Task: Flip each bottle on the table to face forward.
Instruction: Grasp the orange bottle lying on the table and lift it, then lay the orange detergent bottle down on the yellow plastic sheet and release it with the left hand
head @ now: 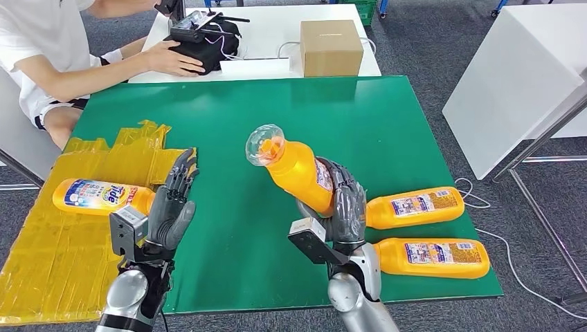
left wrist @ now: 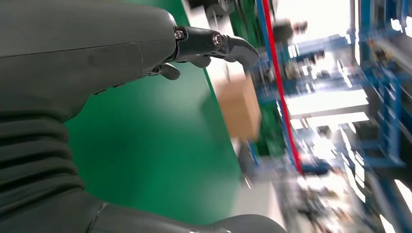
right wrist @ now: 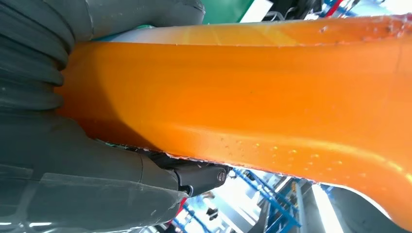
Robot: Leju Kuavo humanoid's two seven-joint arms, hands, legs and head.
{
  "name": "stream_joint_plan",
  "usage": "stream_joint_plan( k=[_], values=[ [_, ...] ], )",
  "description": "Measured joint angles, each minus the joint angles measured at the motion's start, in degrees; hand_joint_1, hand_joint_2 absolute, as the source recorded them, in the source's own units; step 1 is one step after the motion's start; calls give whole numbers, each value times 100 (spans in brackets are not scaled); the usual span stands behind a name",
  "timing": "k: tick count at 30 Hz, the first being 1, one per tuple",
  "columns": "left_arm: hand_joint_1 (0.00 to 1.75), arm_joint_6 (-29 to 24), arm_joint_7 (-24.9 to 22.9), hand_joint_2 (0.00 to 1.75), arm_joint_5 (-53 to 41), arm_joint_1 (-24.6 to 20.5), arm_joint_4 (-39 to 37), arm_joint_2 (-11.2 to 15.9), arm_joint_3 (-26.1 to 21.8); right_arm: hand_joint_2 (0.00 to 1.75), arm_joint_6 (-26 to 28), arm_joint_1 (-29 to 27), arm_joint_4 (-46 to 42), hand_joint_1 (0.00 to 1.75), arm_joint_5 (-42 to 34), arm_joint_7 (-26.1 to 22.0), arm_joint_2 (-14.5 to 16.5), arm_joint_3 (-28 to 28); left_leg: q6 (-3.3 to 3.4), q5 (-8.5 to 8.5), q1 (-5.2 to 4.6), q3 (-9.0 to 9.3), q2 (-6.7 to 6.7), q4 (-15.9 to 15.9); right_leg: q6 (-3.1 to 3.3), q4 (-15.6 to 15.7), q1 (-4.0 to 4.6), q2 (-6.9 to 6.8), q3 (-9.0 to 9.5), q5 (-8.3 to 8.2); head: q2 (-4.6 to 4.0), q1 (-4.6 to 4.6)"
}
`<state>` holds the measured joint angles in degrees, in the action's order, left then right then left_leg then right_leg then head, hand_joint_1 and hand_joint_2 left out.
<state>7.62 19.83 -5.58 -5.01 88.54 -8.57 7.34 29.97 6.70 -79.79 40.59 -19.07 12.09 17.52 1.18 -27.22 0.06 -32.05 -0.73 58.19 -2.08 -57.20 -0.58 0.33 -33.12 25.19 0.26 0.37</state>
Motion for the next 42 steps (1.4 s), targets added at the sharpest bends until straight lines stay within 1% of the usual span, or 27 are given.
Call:
stream_joint_plan(
  k=[3, 7, 13, 19, 27, 34, 36, 38, 42],
  values=[
    [0, 299, -30, 175, 399, 4, 9, 45, 62, 175, -112, 1, 31, 175, -94, -119, 53, -6, 0, 0, 0, 0, 0, 0, 0, 0, 0, 0, 0, 0, 0, 0],
    [0, 442, -40, 175, 612, 2, 9, 94, 125, 175, -212, 31, 113, 175, -182, -191, 108, 10, 0, 0, 0, 0, -1, 0, 0, 0, 0, 0, 1, 0, 0, -1],
    [0, 553, -39, 175, 765, -40, 8, 142, 304, 175, -677, 324, 578, 175, -604, -343, 241, 117, 0, 1, 0, 1, 0, 0, 0, 0, 0, 0, 1, 0, 0, 1],
    [0, 509, -14, 175, 858, -134, -3, 163, 429, 175, -997, 538, 969, 175, -687, -476, 412, 498, -1, 1, 1, 0, 0, 0, 0, -1, 1, 0, 0, 0, 0, -1],
    [0, 391, 28, 175, 823, -168, -37, 175, 438, 175, -1159, 686, 1212, 175, -654, -477, 550, 1015, 0, 1, 0, 0, 0, 0, 0, -1, 1, 0, 0, 0, 0, -1],
    [0, 384, 44, 175, 822, -180, -63, 178, 438, 175, -1161, 739, 1308, 175, -657, -475, 574, 1144, 0, 1, -1, 0, 0, 0, 0, 0, 0, 0, 0, 0, 0, 1],
    [0, 361, 54, 175, 810, -183, -73, 178, 437, 175, -1232, 748, 1320, 175, -674, -475, 578, 1169, 0, 1, -1, 0, 0, 0, 0, 0, 0, 0, 0, 0, 0, 1],
    [0, 313, 68, 175, 776, -192, -88, 179, 434, 175, -1458, 767, 1331, 175, -762, -474, 578, 1216, -1, 1, 0, 0, 0, 0, 0, 0, 0, 0, -1, 0, 0, 1],
    [0, 97, 174, 175, 549, -264, -159, 184, 429, 175, -2420, 843, 1350, 175, -1289, -435, 547, 1429, -1, 1, 1, 0, -1, 0, 0, -1, 1, 0, -1, 0, 0, 0]
  ],
)
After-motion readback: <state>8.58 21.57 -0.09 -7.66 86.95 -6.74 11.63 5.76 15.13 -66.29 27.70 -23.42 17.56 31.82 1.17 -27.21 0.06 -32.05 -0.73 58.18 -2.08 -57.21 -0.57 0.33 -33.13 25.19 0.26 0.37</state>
